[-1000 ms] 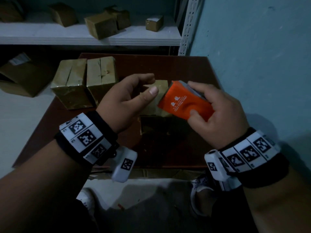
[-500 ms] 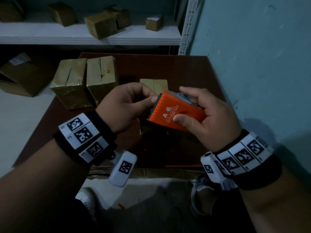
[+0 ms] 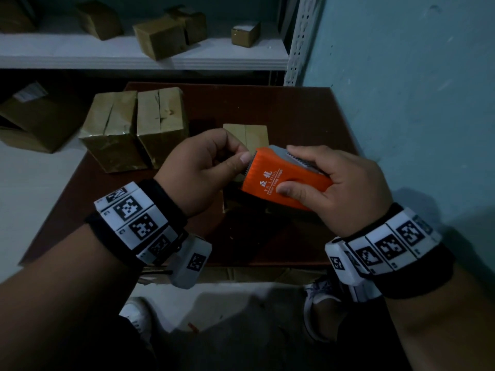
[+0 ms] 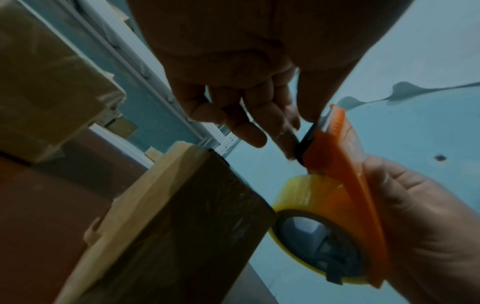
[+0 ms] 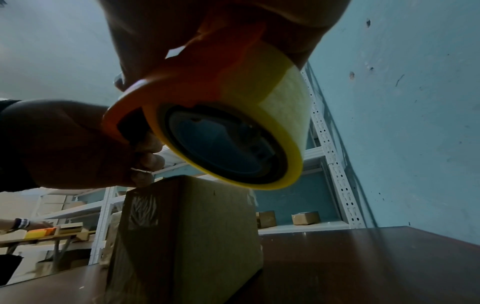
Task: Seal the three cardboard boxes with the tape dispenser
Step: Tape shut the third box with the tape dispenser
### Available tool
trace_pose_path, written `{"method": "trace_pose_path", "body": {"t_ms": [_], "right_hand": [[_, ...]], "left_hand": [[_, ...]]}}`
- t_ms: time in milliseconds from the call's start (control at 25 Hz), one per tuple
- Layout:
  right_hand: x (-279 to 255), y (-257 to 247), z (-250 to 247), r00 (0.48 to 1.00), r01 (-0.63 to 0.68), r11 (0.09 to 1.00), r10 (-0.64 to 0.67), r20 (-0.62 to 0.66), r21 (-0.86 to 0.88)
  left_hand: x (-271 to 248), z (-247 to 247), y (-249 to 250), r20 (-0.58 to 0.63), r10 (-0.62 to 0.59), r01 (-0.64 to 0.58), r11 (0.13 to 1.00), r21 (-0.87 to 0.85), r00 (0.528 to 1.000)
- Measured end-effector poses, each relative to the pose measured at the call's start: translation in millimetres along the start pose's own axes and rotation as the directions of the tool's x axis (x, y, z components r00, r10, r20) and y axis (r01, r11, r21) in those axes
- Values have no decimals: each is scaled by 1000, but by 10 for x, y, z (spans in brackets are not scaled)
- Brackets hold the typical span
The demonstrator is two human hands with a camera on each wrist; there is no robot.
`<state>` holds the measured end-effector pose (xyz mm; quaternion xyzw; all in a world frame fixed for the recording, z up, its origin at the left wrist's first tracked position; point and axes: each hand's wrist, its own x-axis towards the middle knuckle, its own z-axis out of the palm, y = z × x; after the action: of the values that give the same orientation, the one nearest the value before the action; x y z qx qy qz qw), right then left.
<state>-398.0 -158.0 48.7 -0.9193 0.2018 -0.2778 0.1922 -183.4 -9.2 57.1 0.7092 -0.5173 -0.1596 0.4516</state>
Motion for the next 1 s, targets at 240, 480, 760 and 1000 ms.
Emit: {"method": "trace_pose_path", "body": {"t_ms": [240,480,760,1000], "right_hand": [[-6,26,-25,1000,20,1000,-19,17,-17],[15,36,-35,999,23,1000,-22,37,-21],[85,137,-158,995,-3,998,10,99,-70],[60,248,-278,987,-100,991,110,113,-91]], "left_hand": [[-19,-33,13,45,-54,60,989,-134,998],[-34,-24,52,-48,-27,27,1000,10,998],[-183,12,30,-263,-116,148,983,106,958],[-268,-209,-14,-243,-312,317,948,-19,918]]}}
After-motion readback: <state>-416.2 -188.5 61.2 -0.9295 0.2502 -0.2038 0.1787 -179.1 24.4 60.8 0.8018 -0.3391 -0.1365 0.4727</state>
